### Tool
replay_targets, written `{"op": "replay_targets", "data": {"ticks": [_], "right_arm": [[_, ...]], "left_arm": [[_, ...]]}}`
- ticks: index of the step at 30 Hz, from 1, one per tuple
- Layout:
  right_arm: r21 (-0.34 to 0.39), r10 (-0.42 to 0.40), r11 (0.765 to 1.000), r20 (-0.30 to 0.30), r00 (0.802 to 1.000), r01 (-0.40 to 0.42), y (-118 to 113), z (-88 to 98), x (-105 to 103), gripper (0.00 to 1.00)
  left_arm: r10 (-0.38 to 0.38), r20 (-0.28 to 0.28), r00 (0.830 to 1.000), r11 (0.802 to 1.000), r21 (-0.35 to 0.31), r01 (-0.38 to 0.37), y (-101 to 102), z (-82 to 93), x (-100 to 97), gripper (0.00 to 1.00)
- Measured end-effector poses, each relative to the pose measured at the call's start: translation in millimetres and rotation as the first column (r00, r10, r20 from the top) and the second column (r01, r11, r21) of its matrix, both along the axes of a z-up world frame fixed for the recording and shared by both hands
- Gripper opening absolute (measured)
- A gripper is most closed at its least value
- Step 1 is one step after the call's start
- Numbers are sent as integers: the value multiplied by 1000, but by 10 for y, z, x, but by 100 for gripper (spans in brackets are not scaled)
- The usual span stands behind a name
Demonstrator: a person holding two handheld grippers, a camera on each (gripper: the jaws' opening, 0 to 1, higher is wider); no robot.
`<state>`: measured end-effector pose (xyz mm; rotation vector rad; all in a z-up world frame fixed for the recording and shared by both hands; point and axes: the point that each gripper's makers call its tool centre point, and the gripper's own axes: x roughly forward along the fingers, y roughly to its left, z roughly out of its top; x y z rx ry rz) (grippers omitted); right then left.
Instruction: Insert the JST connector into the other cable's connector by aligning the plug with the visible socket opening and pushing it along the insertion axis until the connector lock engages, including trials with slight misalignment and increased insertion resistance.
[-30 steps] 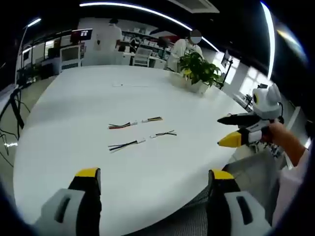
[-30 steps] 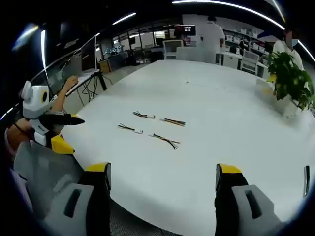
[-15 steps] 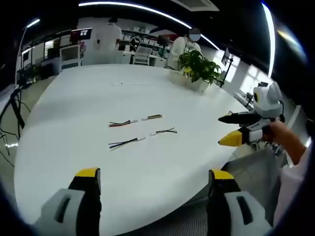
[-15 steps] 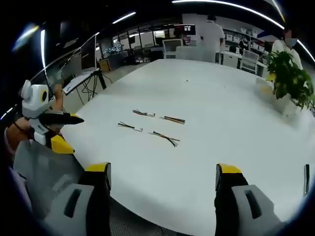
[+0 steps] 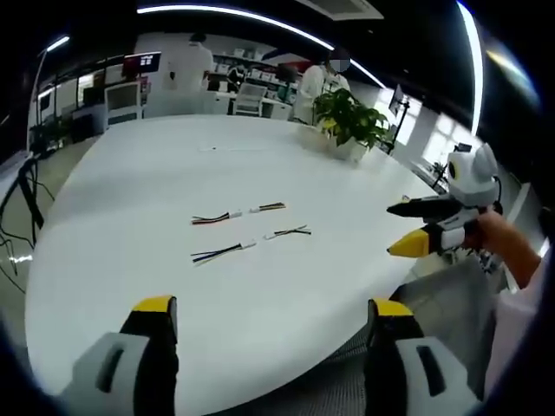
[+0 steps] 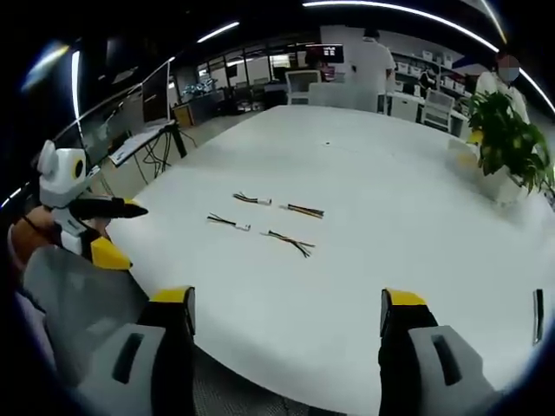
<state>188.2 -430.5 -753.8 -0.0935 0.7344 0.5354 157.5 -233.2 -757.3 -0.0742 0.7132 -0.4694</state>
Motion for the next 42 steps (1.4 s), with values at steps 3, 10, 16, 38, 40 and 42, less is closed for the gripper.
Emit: {"op": "replay_targets", "data": {"ticks": [3, 10, 16, 38, 40, 42], "right_arm": [[0, -2, 1000, 0, 1000, 2, -10, -3, -2, 85], [42, -17, 999, 16, 1000, 16, 6, 52, 31, 79], [51, -23, 998, 24, 999, 22, 10, 69, 35, 73], [134, -16, 991, 72, 997, 6, 78, 207, 70, 50], [133, -16, 991, 75, 997, 5, 53, 217, 88, 50], [129, -14, 992, 75, 997, 5, 35, 216, 99, 50]], "left_arm": [[3, 0, 1000, 1000, -7, -3, -3, -10, -2, 87], [-5, 5, 1000, 1000, -26, 5, -37, -11, -8, 84], [-6, 1, 1000, 1000, -28, 6, -40, -10, 5, 83], [-30, 60, 998, 999, -10, 30, -86, 139, 73, 72], [-30, 70, 997, 1000, -3, 30, -83, 152, 87, 72], [-27, 72, 997, 1000, 1, 27, -79, 159, 96, 72]]}}
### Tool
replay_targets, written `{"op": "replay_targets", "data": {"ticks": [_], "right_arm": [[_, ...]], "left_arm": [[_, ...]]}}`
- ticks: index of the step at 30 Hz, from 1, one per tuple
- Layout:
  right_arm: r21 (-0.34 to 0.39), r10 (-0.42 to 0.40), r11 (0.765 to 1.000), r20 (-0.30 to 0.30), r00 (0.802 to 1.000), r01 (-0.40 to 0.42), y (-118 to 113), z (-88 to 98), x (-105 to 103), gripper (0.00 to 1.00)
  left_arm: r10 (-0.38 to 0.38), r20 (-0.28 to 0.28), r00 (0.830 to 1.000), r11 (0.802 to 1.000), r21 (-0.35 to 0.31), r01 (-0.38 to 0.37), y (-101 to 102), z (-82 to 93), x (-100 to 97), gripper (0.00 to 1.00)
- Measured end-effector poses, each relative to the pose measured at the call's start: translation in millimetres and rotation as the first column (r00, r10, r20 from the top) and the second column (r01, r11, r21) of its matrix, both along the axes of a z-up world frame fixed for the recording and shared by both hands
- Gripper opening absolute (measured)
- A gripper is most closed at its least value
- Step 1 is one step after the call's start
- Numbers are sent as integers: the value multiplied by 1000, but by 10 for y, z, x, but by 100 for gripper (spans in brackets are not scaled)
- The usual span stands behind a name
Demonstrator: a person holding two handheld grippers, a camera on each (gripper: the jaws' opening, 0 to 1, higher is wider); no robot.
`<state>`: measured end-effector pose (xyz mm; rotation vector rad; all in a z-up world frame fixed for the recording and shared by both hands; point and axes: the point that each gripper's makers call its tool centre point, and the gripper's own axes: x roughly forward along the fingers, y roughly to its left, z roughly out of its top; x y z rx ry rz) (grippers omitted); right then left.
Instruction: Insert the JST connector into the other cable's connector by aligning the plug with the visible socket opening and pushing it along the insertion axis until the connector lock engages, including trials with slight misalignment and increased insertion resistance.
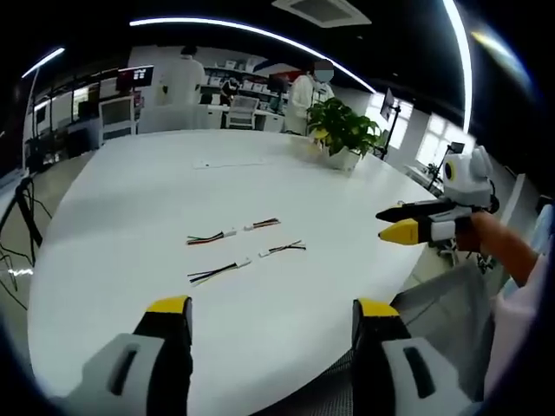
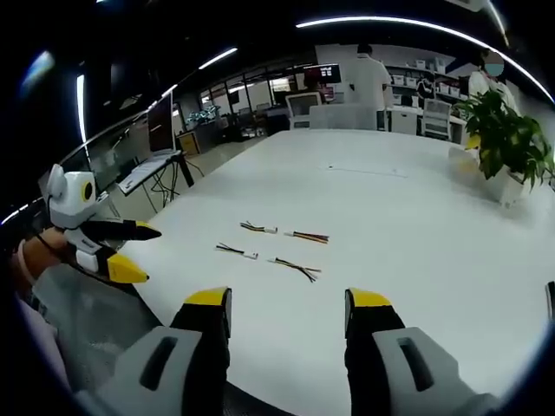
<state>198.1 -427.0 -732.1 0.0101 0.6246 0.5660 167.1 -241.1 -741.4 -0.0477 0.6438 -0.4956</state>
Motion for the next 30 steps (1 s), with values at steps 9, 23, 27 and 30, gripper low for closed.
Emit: {"op": "replay_targets", "data": {"ticks": [9, 23, 27, 30], "right_arm": [[-34, 27, 999, -9, 1000, -28, -25, -11, 3, 54], [-66, 100, 993, 14, 995, -99, 102, 105, 141, 50], [-64, 111, 992, 26, 993, -109, 126, 155, 199, 49], [-65, 121, 991, 32, 992, -119, 139, 187, 228, 48]], "left_arm": [[10, 37, 999, 1000, 15, -10, 36, 70, 38, 73], [-7, 85, 996, 999, 38, 4, 185, 186, 161, 69], [-10, 98, 995, 999, 53, 5, 230, 221, 233, 68], [-20, 112, 993, 997, 78, 11, 264, 257, 289, 68]]}}
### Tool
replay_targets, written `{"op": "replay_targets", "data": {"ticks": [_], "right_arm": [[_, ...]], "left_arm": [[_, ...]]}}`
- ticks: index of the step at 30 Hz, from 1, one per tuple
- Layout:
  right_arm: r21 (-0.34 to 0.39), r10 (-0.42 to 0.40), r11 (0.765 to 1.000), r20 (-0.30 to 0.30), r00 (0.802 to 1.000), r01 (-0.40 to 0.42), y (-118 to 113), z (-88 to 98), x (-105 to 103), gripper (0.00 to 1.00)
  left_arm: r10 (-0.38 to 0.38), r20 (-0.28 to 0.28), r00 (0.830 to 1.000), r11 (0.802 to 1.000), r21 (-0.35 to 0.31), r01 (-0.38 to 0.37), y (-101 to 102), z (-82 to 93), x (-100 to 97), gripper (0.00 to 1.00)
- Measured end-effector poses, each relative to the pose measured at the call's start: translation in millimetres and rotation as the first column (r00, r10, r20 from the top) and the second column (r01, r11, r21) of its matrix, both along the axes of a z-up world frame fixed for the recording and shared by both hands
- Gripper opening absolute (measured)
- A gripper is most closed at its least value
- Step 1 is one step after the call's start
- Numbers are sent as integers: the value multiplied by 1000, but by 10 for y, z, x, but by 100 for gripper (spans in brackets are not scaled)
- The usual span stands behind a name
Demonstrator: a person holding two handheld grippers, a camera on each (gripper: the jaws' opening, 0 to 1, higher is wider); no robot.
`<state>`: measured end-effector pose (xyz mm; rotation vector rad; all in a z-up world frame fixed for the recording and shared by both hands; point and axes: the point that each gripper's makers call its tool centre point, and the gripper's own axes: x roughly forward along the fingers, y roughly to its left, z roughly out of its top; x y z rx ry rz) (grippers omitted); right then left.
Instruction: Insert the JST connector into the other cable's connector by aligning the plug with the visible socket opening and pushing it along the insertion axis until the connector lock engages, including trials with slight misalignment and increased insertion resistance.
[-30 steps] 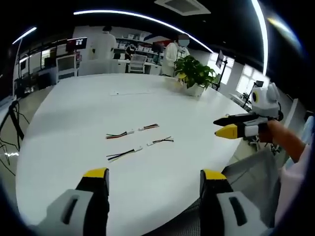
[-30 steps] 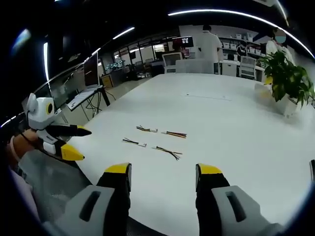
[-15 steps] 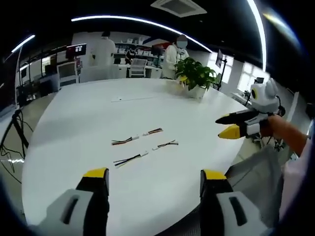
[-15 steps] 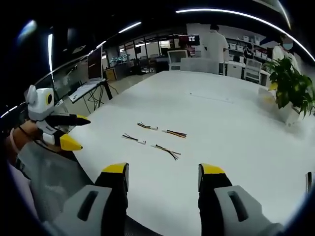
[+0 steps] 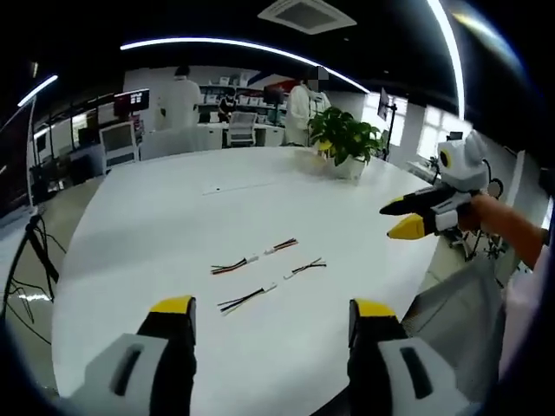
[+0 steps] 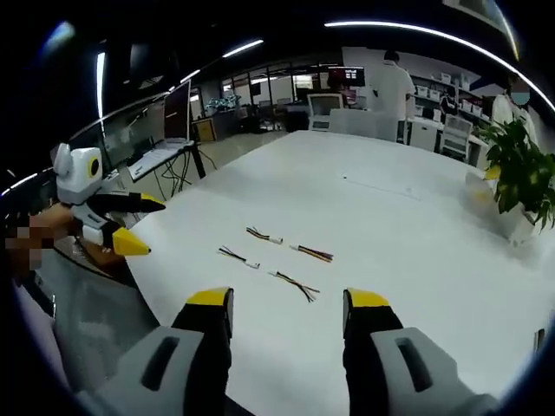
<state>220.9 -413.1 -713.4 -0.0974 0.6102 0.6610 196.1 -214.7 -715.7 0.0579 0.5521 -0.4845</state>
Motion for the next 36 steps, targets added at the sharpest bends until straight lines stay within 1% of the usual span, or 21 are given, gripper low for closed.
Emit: {"op": "replay_targets", "data": {"ticks": [1, 4, 7, 14, 19, 20, 23, 24, 26, 28, 30, 32, 36], "right_arm": [[1, 4, 1000, 4, 1000, -4, 0, 3, 39, 48], [0, 13, 1000, 16, 1000, -13, 8, 44, 87, 47], [-5, 18, 1000, 23, 1000, -18, 10, 85, 131, 46], [-31, 46, 999, 48, 998, -45, 20, 161, 249, 45], [-37, 63, 997, 55, 997, -61, 36, 200, 292, 45], [-29, 64, 998, 53, 997, -62, 45, 211, 302, 45], [30, 65, 997, 30, 997, -66, 105, 259, 332, 44], [32, 65, 997, 31, 997, -66, 105, 268, 348, 44], [15, 70, 997, 44, 997, -70, 109, 284, 387, 44], [-29, 84, 996, 60, 995, -83, 97, 285, 422, 43], [-52, 96, 994, 67, 993, -93, 104, 286, 448, 43], [-58, 106, 993, 71, 992, -102, 120, 292, 470, 43], [-63, 120, 991, 74, 990, -115, 149, 293, 508, 43]], "left_arm": [[-7, 7, 1000, 1000, 19, 7, 15, 17, 19, 68], [-12, 23, 1000, 999, 41, 11, 42, 71, 66, 68], [0, 33, 999, 997, 79, -2, 98, 94, 129, 69], [-18, 51, 999, 996, 84, 13, 82, 152, 241, 68], [-21, 63, 998, 997, 78, 16, 63, 189, 307, 68], [-21, 64, 998, 997, 76, 17, 51, 196, 311, 68], [-24, 68, 997, 998, 59, 20, 25, 217, 336, 68], [-25, 69, 997, 998, 53, 21, 21, 223, 343, 67], [-29, 70, 997, 998, 52, 25, 14, 227, 359, 66], [-29, 71, 997, 998, 65, 25, 20, 222, 386, 67], [-16, 67, 998, 997, 71, 11, 42, 210, 420, 69], [-15, 60, 998, 997, 75, 10, 51, 196, 441, 69], [-26, 64, 998, 996, 91, 20, 47, 201, 472, 68]]}}
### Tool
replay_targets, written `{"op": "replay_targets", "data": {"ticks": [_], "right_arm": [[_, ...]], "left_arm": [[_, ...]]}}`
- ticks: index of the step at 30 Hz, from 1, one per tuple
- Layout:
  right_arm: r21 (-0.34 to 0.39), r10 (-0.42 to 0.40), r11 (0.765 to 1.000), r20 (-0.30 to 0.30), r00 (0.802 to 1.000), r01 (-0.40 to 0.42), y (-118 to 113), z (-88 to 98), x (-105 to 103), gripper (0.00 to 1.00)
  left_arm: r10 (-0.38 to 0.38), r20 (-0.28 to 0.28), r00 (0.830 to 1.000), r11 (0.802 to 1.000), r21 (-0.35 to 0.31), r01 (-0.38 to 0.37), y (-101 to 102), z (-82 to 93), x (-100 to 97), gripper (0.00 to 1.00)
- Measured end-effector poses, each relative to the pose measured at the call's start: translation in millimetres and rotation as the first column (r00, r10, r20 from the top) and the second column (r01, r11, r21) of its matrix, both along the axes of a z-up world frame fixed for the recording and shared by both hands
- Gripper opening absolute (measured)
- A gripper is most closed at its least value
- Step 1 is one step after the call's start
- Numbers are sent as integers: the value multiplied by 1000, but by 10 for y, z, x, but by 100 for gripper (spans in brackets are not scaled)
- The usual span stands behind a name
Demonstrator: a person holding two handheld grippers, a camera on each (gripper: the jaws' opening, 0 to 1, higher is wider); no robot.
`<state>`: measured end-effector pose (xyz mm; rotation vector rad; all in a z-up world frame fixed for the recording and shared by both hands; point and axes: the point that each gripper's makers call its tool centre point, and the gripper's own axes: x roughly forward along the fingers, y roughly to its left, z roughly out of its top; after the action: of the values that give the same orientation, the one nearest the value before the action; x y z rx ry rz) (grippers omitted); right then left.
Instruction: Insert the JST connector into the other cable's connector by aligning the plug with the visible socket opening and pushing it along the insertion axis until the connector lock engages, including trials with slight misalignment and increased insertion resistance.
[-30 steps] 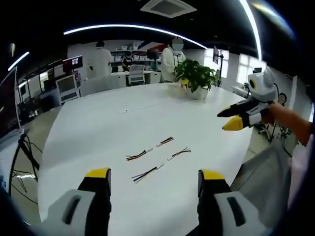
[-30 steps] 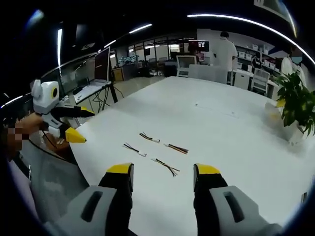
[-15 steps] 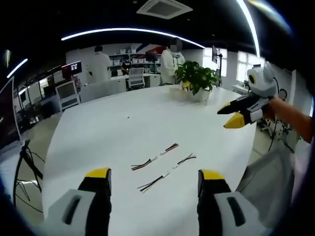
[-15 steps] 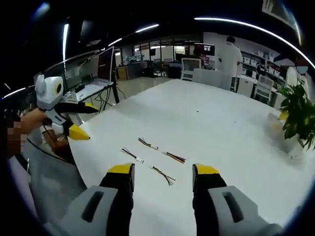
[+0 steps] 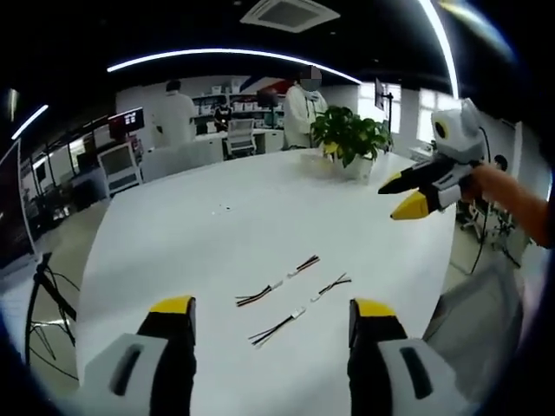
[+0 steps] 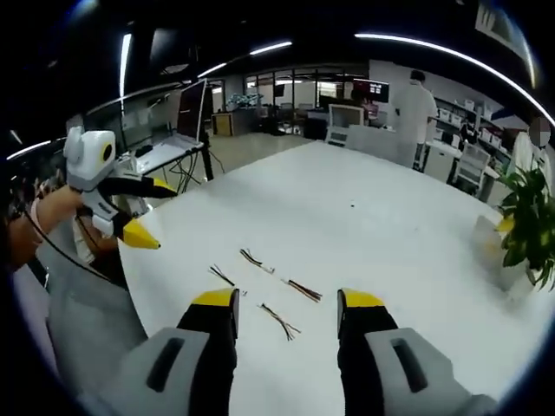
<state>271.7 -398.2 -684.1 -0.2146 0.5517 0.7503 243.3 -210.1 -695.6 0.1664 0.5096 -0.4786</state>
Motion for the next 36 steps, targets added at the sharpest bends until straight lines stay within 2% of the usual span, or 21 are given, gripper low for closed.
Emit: {"op": "replay_targets", "data": {"ticks": [9, 19, 26, 29, 36], "right_arm": [[-26, 28, 999, 13, 1000, -28, 65, 19, 72, 42], [-46, 53, 998, 40, 998, -51, 107, 62, 151, 41], [-80, 106, 992, 57, 993, -101, 208, 29, 179, 38], [-101, 113, 989, 55, 992, -108, 239, -28, 218, 37], [-102, 124, 988, 48, 991, -119, 309, -87, 280, 36]], "left_arm": [[-39, 25, 999, 999, 10, 39, -63, 81, 91, 66], [-41, 13, 999, 999, 23, 41, -81, 80, 197, 68], [-56, 19, 998, 998, 20, 56, -114, 76, 230, 67], [-57, 19, 998, 998, -2, 57, -151, 68, 240, 66], [-59, 17, 998, 998, -17, 59, -204, -6, 292, 65]]}}
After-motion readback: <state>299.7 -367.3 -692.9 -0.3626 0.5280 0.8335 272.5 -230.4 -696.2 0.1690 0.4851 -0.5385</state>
